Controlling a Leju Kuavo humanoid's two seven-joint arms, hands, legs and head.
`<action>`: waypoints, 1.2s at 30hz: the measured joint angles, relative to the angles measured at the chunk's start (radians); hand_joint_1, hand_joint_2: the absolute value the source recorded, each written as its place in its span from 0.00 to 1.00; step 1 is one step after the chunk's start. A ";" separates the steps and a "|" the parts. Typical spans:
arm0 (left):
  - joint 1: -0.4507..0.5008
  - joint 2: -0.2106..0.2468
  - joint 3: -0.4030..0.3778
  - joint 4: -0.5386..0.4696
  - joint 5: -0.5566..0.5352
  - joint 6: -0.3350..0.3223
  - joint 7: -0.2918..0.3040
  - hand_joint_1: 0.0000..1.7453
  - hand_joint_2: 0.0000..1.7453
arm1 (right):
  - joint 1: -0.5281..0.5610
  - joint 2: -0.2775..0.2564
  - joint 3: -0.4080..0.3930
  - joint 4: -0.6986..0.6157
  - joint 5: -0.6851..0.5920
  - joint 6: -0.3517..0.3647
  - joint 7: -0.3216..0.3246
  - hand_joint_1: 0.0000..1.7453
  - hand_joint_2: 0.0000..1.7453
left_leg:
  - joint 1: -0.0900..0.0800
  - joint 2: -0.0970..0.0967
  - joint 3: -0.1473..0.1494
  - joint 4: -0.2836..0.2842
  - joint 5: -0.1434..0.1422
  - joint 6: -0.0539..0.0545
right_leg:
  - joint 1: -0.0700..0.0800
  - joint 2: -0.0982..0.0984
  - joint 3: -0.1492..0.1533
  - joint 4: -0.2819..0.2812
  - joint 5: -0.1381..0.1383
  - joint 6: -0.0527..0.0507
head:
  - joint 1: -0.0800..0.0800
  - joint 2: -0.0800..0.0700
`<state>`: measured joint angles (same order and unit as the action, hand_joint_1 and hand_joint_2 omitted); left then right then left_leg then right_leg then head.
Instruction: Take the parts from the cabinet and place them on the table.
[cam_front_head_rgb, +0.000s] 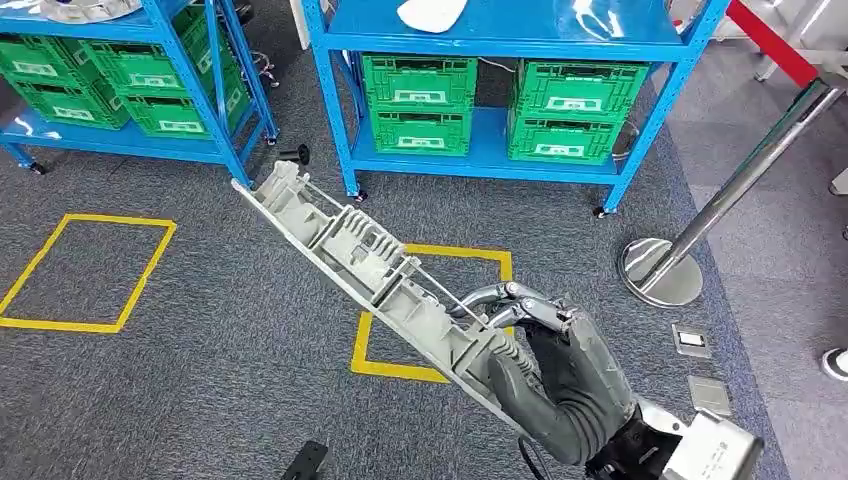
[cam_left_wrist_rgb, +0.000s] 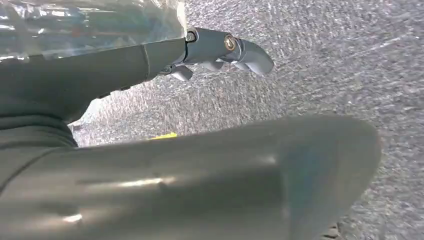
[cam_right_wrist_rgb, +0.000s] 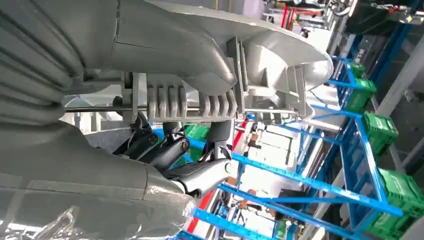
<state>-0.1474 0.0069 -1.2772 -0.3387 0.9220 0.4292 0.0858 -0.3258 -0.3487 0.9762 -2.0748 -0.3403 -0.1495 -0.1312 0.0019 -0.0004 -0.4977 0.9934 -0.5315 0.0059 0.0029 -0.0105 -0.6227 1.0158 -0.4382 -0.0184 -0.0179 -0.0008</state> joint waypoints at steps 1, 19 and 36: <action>-0.001 -0.003 0.000 0.000 0.000 0.000 0.000 0.00 1.00 | 0.001 -0.001 -0.001 0.000 0.000 0.000 0.000 1.00 1.00 | 0.012 0.004 0.000 -0.011 0.013 0.006 | -0.001 0.002 -0.007 0.007 -0.013 0.005 | 0.001 0.000; -0.007 -0.006 -0.002 0.000 -0.001 -0.004 0.002 0.00 1.00 | -0.008 -0.003 -0.003 -0.002 0.000 0.005 0.000 1.00 1.00 | 0.013 0.001 -0.164 0.165 -0.047 -0.040 | -0.011 0.000 0.074 -0.032 -0.054 -0.036 | 0.007 0.000; -0.009 -0.005 -0.015 0.001 -0.015 -0.007 -0.008 0.00 1.00 | -0.008 -0.005 -0.003 -0.002 0.011 0.006 0.000 1.00 1.00 | 0.011 0.002 -0.014 -0.018 0.025 0.016 | -0.010 0.004 -0.113 0.280 -0.168 0.025 | 0.014 0.000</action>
<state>-0.1567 0.0015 -1.2921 -0.3380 0.9071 0.4219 0.0782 -0.3338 -0.3536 0.9735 -2.0764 -0.3296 -0.1431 -0.1316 0.0129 0.0018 -0.5118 0.9754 -0.5067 0.0217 -0.0074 -0.0062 -0.7359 1.2954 -0.6058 0.0066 -0.0038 -0.0008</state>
